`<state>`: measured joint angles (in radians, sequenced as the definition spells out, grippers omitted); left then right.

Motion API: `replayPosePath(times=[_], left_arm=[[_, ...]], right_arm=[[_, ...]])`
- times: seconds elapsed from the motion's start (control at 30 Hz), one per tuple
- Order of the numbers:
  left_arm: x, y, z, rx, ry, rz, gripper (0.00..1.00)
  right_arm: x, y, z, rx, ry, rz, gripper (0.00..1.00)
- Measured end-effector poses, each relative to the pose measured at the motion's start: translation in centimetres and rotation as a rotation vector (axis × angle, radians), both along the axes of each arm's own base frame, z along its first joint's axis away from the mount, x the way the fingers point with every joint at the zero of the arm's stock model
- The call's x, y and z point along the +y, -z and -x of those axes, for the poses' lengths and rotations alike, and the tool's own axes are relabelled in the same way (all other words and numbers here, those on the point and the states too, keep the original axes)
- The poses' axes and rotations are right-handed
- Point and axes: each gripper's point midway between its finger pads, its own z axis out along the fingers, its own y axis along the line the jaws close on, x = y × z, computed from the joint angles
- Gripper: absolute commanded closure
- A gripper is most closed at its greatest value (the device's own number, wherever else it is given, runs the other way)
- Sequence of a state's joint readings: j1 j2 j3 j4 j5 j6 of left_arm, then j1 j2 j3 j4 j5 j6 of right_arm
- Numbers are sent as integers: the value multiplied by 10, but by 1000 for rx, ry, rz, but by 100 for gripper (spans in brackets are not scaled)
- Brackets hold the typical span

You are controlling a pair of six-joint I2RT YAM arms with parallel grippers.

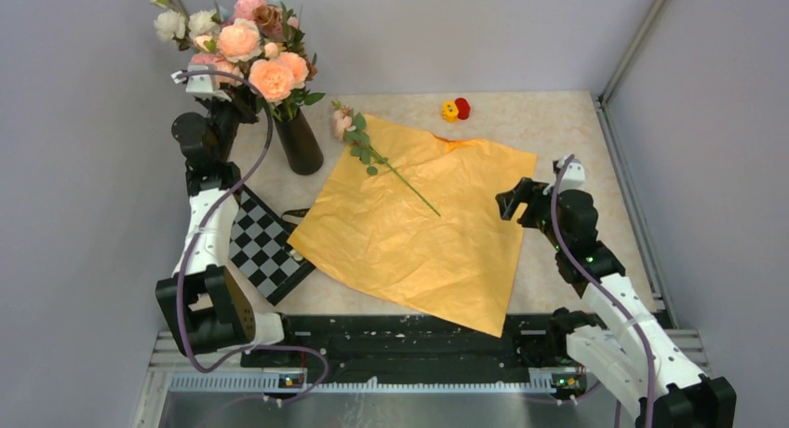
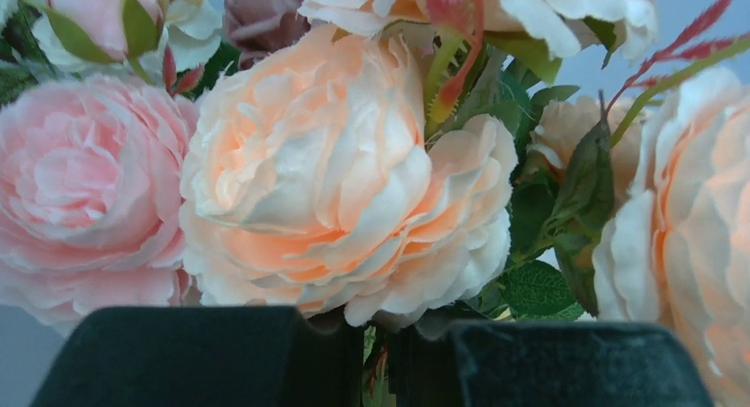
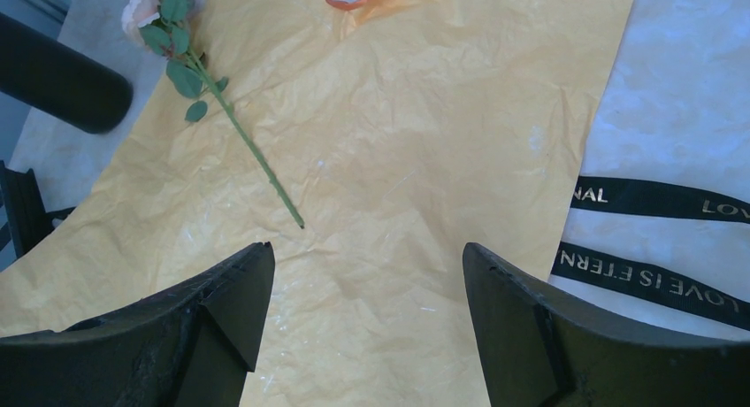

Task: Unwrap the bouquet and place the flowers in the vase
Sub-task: Insert the fake flower into the vase.

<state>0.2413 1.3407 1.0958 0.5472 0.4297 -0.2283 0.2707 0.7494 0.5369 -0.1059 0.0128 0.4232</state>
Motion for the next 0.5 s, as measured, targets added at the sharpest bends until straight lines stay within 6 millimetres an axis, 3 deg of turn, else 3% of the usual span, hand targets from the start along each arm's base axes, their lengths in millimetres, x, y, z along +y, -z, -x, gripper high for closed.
replayPosePath(times=[0.17, 0.5], left_arm=[[1, 16, -5, 32, 0, 9, 100], [-3, 16, -12, -3, 35, -13, 100]], right_arm=[[1, 0, -1, -2, -3, -1, 21], [2, 3, -2, 9, -6, 0, 21]])
